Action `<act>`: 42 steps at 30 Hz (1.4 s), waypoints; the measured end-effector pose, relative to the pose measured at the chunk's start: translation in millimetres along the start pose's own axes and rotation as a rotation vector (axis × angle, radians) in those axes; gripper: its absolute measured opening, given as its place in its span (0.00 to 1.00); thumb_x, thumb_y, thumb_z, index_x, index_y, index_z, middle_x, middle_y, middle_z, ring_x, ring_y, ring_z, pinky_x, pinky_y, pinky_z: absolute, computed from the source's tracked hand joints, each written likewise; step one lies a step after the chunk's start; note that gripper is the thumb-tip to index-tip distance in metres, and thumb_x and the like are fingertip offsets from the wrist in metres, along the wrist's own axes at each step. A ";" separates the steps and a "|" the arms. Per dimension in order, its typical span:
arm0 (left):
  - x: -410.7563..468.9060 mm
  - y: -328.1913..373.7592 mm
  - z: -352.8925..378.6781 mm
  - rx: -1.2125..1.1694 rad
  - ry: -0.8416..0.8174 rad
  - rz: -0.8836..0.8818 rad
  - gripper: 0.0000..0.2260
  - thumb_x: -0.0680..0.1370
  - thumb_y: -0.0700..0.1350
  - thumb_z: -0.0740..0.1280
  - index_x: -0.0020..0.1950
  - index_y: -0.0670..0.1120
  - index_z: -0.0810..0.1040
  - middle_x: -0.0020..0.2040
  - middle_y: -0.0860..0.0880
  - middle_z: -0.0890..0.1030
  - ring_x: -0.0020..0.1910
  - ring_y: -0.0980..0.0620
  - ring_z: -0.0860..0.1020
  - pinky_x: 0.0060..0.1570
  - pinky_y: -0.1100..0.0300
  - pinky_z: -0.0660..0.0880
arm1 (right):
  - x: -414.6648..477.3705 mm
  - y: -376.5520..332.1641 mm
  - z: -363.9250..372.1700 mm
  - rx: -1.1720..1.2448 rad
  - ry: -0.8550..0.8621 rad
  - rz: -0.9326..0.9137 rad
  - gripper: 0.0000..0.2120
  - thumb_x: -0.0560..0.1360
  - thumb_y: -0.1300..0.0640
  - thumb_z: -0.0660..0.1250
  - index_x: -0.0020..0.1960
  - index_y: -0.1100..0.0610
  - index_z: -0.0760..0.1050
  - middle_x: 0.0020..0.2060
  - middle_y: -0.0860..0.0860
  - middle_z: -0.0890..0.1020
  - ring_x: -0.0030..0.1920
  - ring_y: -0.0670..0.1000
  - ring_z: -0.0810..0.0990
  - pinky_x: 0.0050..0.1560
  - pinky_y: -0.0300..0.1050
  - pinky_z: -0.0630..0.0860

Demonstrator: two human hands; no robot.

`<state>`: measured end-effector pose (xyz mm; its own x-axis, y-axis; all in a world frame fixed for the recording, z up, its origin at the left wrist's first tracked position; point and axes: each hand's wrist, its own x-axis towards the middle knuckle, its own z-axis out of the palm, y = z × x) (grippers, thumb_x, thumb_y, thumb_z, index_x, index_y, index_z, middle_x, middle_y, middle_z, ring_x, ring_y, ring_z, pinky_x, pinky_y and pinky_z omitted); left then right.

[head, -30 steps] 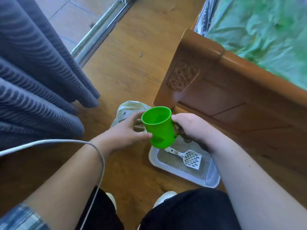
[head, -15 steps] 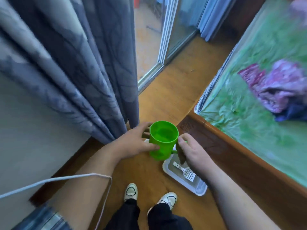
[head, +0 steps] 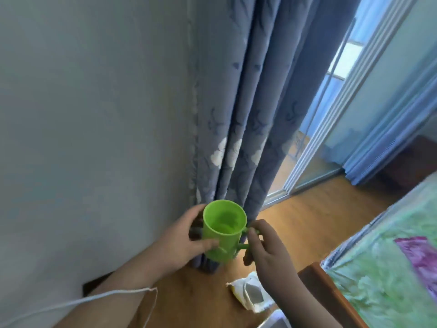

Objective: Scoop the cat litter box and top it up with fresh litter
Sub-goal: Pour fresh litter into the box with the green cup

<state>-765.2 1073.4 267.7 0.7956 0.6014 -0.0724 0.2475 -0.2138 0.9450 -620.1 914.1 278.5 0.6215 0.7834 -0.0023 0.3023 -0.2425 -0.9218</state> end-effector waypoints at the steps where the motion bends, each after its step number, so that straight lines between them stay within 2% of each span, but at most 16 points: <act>1: -14.1 -0.4 -6.0 -0.020 0.073 -0.009 0.31 0.70 0.43 0.78 0.68 0.58 0.70 0.60 0.59 0.80 0.57 0.65 0.78 0.53 0.72 0.72 | 2.6 -6.4 5.3 -0.016 -0.059 -0.034 0.11 0.78 0.44 0.60 0.46 0.51 0.74 0.35 0.55 0.78 0.38 0.55 0.80 0.43 0.51 0.77; 3: -43.7 -4.8 -16.5 -0.055 0.214 -0.022 0.30 0.71 0.42 0.78 0.67 0.57 0.70 0.60 0.56 0.80 0.56 0.62 0.79 0.51 0.71 0.74 | 7.9 -17.1 18.4 -0.052 -0.181 -0.123 0.12 0.77 0.43 0.60 0.46 0.51 0.74 0.35 0.52 0.78 0.41 0.55 0.80 0.46 0.54 0.78; 6: -95.6 -12.1 -26.9 -0.079 0.397 -0.050 0.29 0.69 0.49 0.78 0.67 0.60 0.71 0.60 0.57 0.81 0.58 0.59 0.79 0.53 0.63 0.77 | 8.3 -33.2 43.9 -0.052 -0.347 -0.221 0.09 0.81 0.50 0.62 0.44 0.51 0.74 0.35 0.48 0.77 0.38 0.45 0.78 0.42 0.39 0.73; 8: -137.7 -22.7 -30.1 -0.076 0.531 -0.095 0.31 0.68 0.56 0.75 0.69 0.60 0.69 0.61 0.60 0.80 0.61 0.57 0.78 0.55 0.58 0.78 | 0.7 -42.0 69.7 -0.052 -0.514 -0.240 0.08 0.83 0.55 0.62 0.45 0.53 0.75 0.33 0.47 0.77 0.34 0.41 0.78 0.38 0.36 0.73; 10: -164.9 -31.5 -33.3 -0.074 0.593 -0.129 0.32 0.69 0.56 0.75 0.71 0.58 0.69 0.62 0.58 0.79 0.61 0.57 0.78 0.56 0.56 0.79 | -1.5 -42.2 91.5 -0.074 -0.601 -0.260 0.07 0.83 0.52 0.61 0.48 0.50 0.76 0.35 0.47 0.79 0.38 0.47 0.82 0.43 0.45 0.78; 12: -200.9 -43.6 -35.7 -0.079 0.692 -0.186 0.29 0.72 0.48 0.76 0.70 0.57 0.69 0.62 0.54 0.79 0.57 0.59 0.79 0.55 0.59 0.79 | -13.7 -44.0 121.8 -0.070 -0.716 -0.277 0.06 0.82 0.49 0.61 0.49 0.46 0.76 0.38 0.49 0.81 0.40 0.55 0.83 0.45 0.55 0.80; 14: -234.0 -54.2 -38.3 -0.088 0.769 -0.228 0.27 0.74 0.40 0.74 0.68 0.59 0.70 0.61 0.56 0.79 0.56 0.62 0.79 0.54 0.62 0.78 | -30.1 -46.0 150.3 -0.048 -0.800 -0.272 0.07 0.83 0.53 0.60 0.48 0.46 0.75 0.37 0.51 0.81 0.36 0.57 0.82 0.43 0.53 0.80; 18: -287.1 -87.9 -56.3 -0.111 0.837 -0.315 0.28 0.74 0.39 0.74 0.72 0.53 0.70 0.63 0.55 0.79 0.59 0.61 0.78 0.58 0.57 0.78 | -64.1 -54.0 205.3 -0.035 -0.895 -0.252 0.10 0.84 0.57 0.59 0.45 0.52 0.75 0.39 0.53 0.80 0.35 0.55 0.80 0.38 0.45 0.79; 20: -301.7 -106.5 -69.9 -0.102 0.849 -0.346 0.28 0.74 0.42 0.74 0.71 0.55 0.71 0.62 0.56 0.79 0.59 0.60 0.78 0.57 0.54 0.79 | -73.8 -48.7 234.0 -0.054 -0.921 -0.248 0.10 0.84 0.56 0.59 0.46 0.55 0.75 0.40 0.56 0.79 0.36 0.56 0.79 0.39 0.50 0.79; 22: -309.8 -124.6 -84.7 -0.111 0.829 -0.383 0.27 0.74 0.43 0.75 0.70 0.56 0.71 0.61 0.57 0.80 0.57 0.61 0.78 0.55 0.57 0.79 | -80.0 -38.9 264.0 -0.077 -0.926 -0.199 0.10 0.84 0.56 0.59 0.45 0.54 0.75 0.36 0.54 0.78 0.33 0.53 0.78 0.39 0.52 0.77; 25: -314.6 -156.3 -103.7 -0.139 0.789 -0.426 0.25 0.74 0.42 0.75 0.68 0.56 0.71 0.59 0.57 0.80 0.54 0.64 0.79 0.50 0.65 0.77 | -86.0 -18.9 308.4 -0.109 -0.887 -0.122 0.10 0.83 0.56 0.60 0.45 0.52 0.76 0.34 0.47 0.77 0.34 0.46 0.77 0.37 0.42 0.74; 27: -312.8 -186.2 -116.2 -0.151 0.776 -0.465 0.25 0.74 0.42 0.75 0.65 0.59 0.71 0.58 0.59 0.79 0.52 0.65 0.79 0.48 0.66 0.76 | -86.5 -2.5 338.1 -0.127 -0.849 -0.117 0.09 0.82 0.56 0.61 0.43 0.51 0.76 0.36 0.45 0.77 0.39 0.48 0.77 0.43 0.46 0.74; 32: -298.6 -277.0 -125.9 -0.113 0.728 -0.602 0.26 0.73 0.42 0.75 0.61 0.64 0.68 0.55 0.64 0.76 0.51 0.68 0.77 0.44 0.72 0.74 | -82.3 70.4 411.1 -0.235 -0.853 0.066 0.12 0.81 0.53 0.61 0.40 0.45 0.72 0.42 0.52 0.77 0.44 0.55 0.79 0.45 0.52 0.77; 35: -279.6 -375.8 -121.1 -0.064 0.711 -0.646 0.26 0.74 0.42 0.74 0.61 0.65 0.67 0.56 0.67 0.74 0.52 0.75 0.73 0.44 0.75 0.71 | -65.0 155.7 473.6 -0.285 -0.911 0.129 0.09 0.81 0.51 0.61 0.43 0.43 0.74 0.45 0.49 0.79 0.44 0.51 0.81 0.50 0.57 0.81; 40: -253.8 -600.9 -68.6 -0.032 0.733 -0.802 0.27 0.77 0.42 0.69 0.73 0.54 0.66 0.66 0.54 0.73 0.61 0.58 0.74 0.59 0.59 0.72 | -51.4 345.0 586.1 -0.400 -0.975 0.122 0.06 0.82 0.51 0.60 0.50 0.47 0.75 0.49 0.49 0.76 0.48 0.51 0.80 0.50 0.50 0.79; 42: -244.8 -692.1 -43.5 -0.040 0.757 -0.858 0.25 0.77 0.41 0.68 0.73 0.51 0.67 0.65 0.53 0.74 0.61 0.56 0.74 0.59 0.59 0.70 | -50.2 426.9 628.4 -0.441 -1.007 0.106 0.05 0.82 0.51 0.61 0.51 0.48 0.76 0.50 0.50 0.77 0.50 0.52 0.79 0.51 0.49 0.76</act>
<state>-1155.4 1107.7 -354.7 -0.1676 0.8495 -0.5002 0.5197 0.5073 0.6874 -976.4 1130.9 -358.5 -0.1526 0.8058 -0.5722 0.6380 -0.3619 -0.6797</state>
